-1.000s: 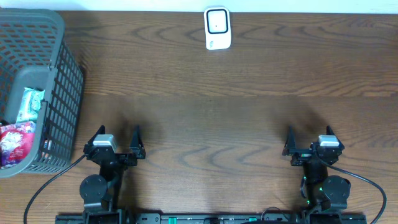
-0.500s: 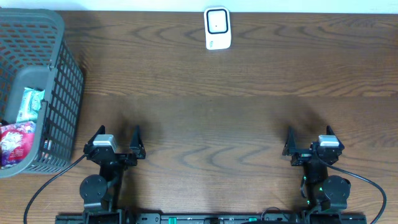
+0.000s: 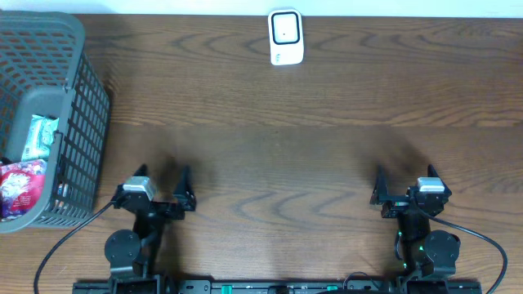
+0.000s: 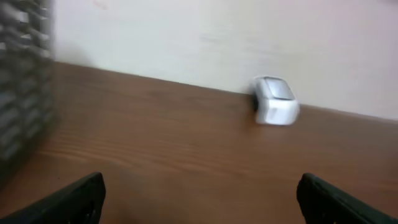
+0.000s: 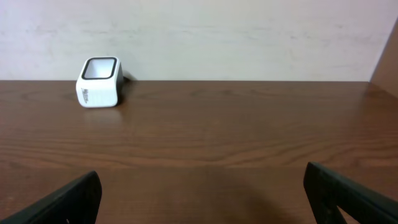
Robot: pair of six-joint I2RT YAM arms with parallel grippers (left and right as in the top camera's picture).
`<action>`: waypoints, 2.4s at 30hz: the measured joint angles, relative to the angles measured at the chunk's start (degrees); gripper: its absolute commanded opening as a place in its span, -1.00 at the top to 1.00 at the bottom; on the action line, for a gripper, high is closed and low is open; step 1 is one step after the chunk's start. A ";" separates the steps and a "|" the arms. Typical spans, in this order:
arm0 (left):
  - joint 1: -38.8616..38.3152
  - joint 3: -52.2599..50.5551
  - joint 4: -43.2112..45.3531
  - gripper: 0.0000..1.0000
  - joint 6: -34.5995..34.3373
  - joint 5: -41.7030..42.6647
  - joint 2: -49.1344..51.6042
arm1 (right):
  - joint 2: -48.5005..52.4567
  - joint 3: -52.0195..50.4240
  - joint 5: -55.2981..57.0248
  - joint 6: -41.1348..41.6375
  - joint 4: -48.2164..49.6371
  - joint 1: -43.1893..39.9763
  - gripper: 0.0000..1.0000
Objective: Scan the item barcode
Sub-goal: 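Reach the left gripper into the basket and grasp the pink snack bag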
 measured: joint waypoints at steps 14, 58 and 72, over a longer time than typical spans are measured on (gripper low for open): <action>-0.07 2.99 37.03 -0.95 -36.52 26.03 0.13 | 0.00 -0.04 0.00 0.02 0.04 0.00 -0.98; 35.76 130.44 -85.77 -0.95 -14.71 -24.65 112.72 | 0.00 -0.11 0.04 0.02 0.13 0.00 -0.99; 35.47 130.20 -92.39 -0.95 -26.14 -33.09 127.38 | 0.00 -0.11 0.04 0.02 0.11 0.00 -0.99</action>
